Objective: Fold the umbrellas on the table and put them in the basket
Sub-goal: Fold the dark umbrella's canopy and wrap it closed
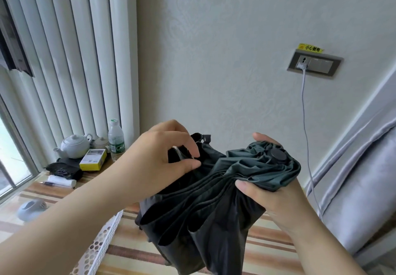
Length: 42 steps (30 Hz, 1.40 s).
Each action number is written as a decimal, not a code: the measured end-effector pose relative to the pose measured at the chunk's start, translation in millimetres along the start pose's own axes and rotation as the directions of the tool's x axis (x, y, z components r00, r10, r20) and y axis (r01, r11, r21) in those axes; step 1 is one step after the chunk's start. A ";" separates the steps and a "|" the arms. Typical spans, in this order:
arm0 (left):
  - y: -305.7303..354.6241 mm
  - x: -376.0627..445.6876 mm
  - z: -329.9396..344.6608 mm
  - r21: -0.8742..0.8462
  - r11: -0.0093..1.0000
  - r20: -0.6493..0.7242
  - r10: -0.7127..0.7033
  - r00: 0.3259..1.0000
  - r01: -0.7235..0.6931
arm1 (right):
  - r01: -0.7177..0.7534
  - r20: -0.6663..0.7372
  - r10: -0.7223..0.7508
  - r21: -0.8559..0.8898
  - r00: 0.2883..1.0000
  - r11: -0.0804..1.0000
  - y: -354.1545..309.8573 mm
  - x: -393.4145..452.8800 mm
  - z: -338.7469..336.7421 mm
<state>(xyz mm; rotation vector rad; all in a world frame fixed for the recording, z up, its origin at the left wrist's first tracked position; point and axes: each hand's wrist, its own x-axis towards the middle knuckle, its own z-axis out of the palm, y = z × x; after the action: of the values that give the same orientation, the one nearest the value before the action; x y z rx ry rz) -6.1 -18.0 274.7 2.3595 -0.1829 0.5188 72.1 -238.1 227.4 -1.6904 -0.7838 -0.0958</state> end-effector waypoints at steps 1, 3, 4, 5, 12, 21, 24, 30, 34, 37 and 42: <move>1.5 0.6 -0.6 -0.012 1.000 -0.012 0.019 1.000 -0.019 | -0.002 -0.002 0.002 0.000 1.000 1.000 0.2 -0.2 0.2; 4.8 2.7 0.1 -0.025 0.997 0.017 0.078 0.997 -0.077 | -0.014 0.001 0.014 -0.006 1.000 1.000 0.5 -1.0 1.1; 8.1 4.5 1.6 -0.011 0.995 0.044 0.102 0.994 -0.102 | -0.022 0.005 0.022 -0.011 1.000 1.000 0.3 -1.4 1.9; 11.1 6.1 3.6 0.028 0.992 0.068 0.123 0.990 -0.125 | -0.028 0.009 0.028 -0.016 1.000 0.999 -0.1 -1.6 2.9; 22.7 -0.2 16.3 0.031 0.982 0.051 0.185 0.981 -0.187 | -0.066 -0.002 0.066 -0.037 0.998 0.997 -0.5 -2.5 5.1; 16.3 -6.5 22.9 -0.299 0.953 0.233 0.124 0.964 -0.050 | -0.103 -0.039 0.101 -0.043 0.994 0.994 0.5 3.0 13.5; 12.8 -3.7 25.9 -0.415 0.907 0.317 0.077 0.945 0.066 | -0.101 -0.026 0.099 -0.053 0.995 0.994 -1.5 1.4 18.7; 6.7 -7.3 25.5 -0.644 0.737 0.421 0.117 0.899 0.206 | -0.107 0.005 0.108 -0.086 0.994 0.991 -5.7 -5.6 21.4; 5.9 -5.5 23.8 -0.718 0.639 0.482 0.172 0.859 0.275 | -0.095 0.006 0.096 -0.115 0.995 0.989 -5.3 -6.7 20.7; 12.2 -3.5 13.3 -0.620 0.764 0.462 0.172 0.870 0.178 | -0.073 -0.019 0.071 -0.130 0.997 0.989 -4.8 -4.9 18.8; 0.9 -5.4 -20.2 -0.308 0.951 0.108 0.022 0.994 0.013 | -0.061 -0.073 0.055 -0.089 0.996 0.994 -5.8 -3.8 7.5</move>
<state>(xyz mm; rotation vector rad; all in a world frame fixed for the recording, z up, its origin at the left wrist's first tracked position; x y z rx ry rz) -17.7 -5.2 286.6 2.0824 -0.2980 0.3340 63.5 -232.7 228.3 -1.7846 -0.6863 -0.1519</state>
